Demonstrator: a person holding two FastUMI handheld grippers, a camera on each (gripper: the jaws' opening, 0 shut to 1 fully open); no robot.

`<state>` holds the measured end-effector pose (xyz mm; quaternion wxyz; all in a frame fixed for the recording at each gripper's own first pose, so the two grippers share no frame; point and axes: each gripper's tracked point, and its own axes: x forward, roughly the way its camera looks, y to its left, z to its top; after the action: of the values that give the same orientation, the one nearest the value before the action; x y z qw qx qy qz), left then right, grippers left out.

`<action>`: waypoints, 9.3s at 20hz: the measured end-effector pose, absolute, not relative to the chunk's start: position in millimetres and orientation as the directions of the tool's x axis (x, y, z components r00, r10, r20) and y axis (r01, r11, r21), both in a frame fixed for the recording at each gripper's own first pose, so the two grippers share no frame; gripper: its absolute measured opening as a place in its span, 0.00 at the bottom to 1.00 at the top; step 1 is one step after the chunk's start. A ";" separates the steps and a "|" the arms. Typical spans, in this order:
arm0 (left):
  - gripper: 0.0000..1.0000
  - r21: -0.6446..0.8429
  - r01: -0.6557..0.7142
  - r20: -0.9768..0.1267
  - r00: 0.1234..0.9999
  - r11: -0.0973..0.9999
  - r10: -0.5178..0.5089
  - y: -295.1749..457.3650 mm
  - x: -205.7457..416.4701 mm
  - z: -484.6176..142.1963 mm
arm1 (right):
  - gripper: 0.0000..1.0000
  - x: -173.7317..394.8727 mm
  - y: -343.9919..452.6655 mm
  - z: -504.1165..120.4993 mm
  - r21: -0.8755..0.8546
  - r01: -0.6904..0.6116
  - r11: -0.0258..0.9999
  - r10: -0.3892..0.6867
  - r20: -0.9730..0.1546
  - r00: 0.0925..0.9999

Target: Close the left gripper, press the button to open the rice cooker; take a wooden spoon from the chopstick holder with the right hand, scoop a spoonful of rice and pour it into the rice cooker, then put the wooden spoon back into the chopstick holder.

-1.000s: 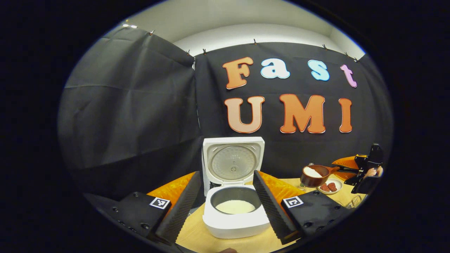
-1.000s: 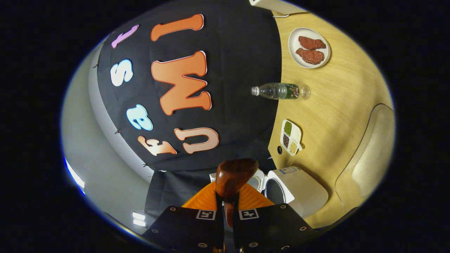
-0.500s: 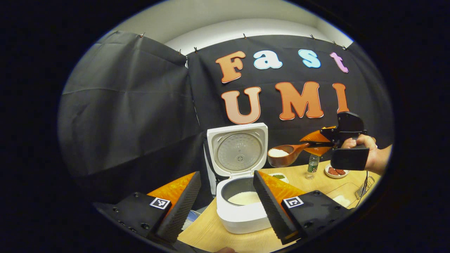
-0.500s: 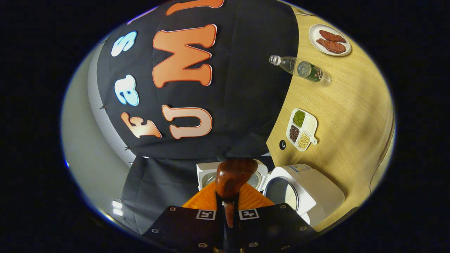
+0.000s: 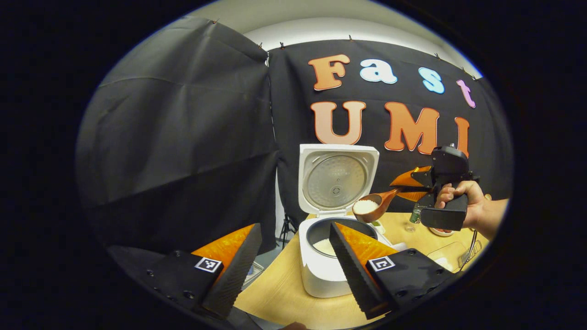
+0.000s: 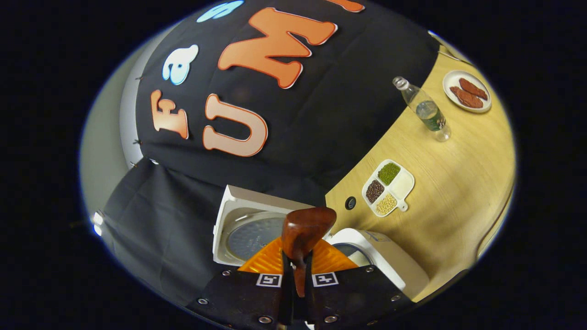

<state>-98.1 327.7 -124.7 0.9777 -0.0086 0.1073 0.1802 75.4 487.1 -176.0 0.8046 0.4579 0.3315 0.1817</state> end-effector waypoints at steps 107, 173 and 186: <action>0.97 0.036 -0.344 -0.029 0.938 0.938 0.346 267.0 212.3 30.2 | 0.32 -81.9 -32.7 -323.2 0.340 0.249 0.907 0.068 -0.701 0.710; 1.00 0.016 -0.128 -0.064 0.990 0.992 0.129 92.0 27.3 -50.9 | 0.88 0.5 107.1 -69.8 0.102 -0.249 0.963 0.262 -0.149 0.954; 0.99 0.081 -0.033 -0.026 0.999 0.996 0.035 34.7 14.7 -52.3 | 0.88 -11.4 117.3 -76.2 0.097 -0.270 0.958 0.282 -0.152 0.947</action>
<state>14.7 34.7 -52.3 0.9989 0.0404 0.0138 0.0169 -11.4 117.3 -76.2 0.9860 0.0373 0.0821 0.1401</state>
